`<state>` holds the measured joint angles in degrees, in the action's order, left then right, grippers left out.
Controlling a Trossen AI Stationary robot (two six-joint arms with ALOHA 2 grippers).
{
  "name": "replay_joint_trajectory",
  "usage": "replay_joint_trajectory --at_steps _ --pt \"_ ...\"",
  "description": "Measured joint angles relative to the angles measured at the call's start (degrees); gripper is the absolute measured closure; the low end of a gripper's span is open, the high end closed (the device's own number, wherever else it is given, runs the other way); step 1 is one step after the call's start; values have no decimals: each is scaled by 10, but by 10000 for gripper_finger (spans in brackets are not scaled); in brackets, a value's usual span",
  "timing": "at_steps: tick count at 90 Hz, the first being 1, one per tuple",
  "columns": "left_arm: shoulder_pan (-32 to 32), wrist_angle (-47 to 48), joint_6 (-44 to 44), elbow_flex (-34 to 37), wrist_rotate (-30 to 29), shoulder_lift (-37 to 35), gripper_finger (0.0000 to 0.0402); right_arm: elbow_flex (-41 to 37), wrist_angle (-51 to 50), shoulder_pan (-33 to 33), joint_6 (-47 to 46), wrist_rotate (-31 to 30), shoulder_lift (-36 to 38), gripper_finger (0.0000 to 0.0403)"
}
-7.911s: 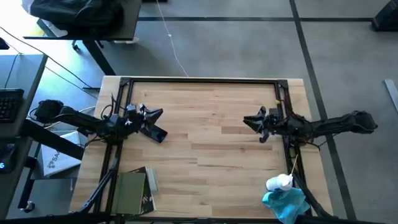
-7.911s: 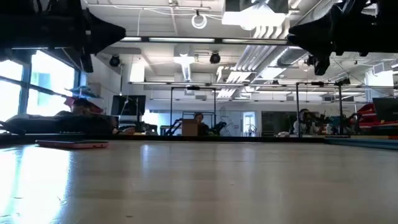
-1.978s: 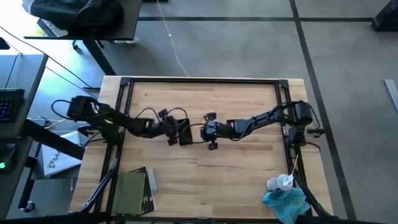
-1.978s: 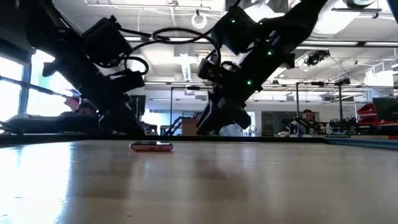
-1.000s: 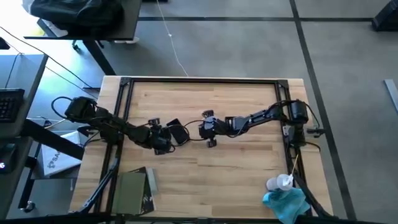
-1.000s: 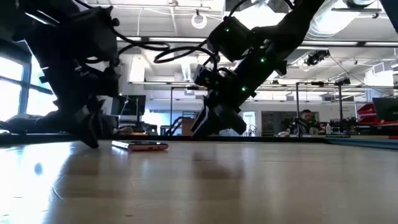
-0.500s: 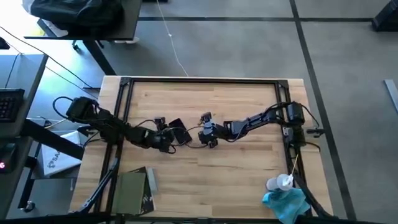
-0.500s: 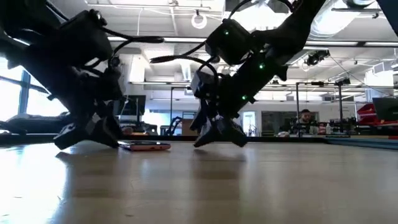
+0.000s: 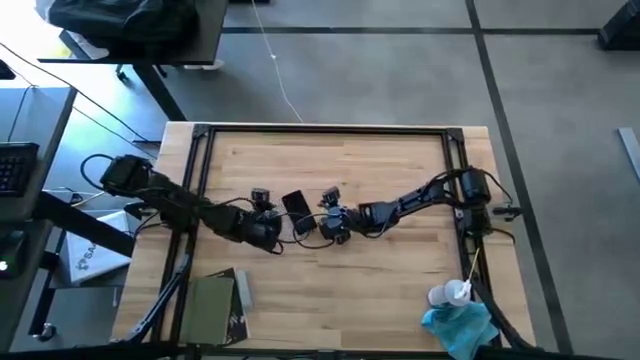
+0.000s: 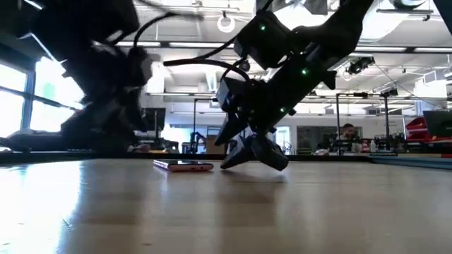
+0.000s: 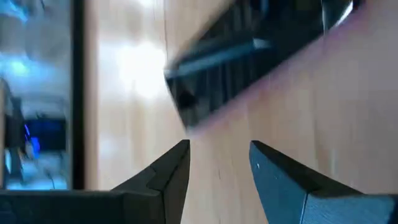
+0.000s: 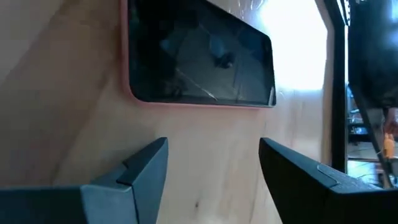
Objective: Apply microfiber cloth
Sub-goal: Spray the pink cellphone using the spray bottle
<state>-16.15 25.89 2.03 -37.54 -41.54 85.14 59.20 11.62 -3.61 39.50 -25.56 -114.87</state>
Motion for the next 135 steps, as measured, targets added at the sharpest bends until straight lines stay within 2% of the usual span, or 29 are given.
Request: replay_joint_trajectory --at_steps 7,18,27,38,46,61,67,71,79,89,97,102,116,135 --pt "6 -63 14 43 -1 12 255 0 3 12 3 24 0 181" --pt "21 -277 -41 106 -4 49 255 0 15 21 37 43 -3 181" --pt "39 -431 -100 118 9 98 254 0 16 18 60 45 -7 181" --pt "61 -583 -193 111 80 160 254 1 9 7 76 41 -8 181" --pt "69 -642 -232 91 135 199 254 1 9 -3 78 34 -8 181" --pt "75 -651 -244 61 153 222 254 1 6 -37 53 23 -9 181" --pt "71 -640 -246 57 122 210 254 1 6 -53 50 12 -9 181" --pt "62 -617 -252 56 81 192 254 1 2 -63 53 3 -9 181" --pt "35 -524 -277 60 20 133 254 1 -18 -77 52 -24 -4 181" --pt "-14 -391 -261 45 -14 40 254 0 -46 -83 27 -29 6 181" --pt "-38 -273 -229 47 -5 -11 254 0 -58 -83 23 -24 12 181" --pt "-44 -243 -220 56 15 -27 254 -1 -52 -80 26 -18 12 181" --pt "-16 -280 -275 87 49 5 254 0 -9 -63 27 32 5 181" --pt "31 -442 -436 85 124 113 254 0 6 -61 27 35 -8 181"
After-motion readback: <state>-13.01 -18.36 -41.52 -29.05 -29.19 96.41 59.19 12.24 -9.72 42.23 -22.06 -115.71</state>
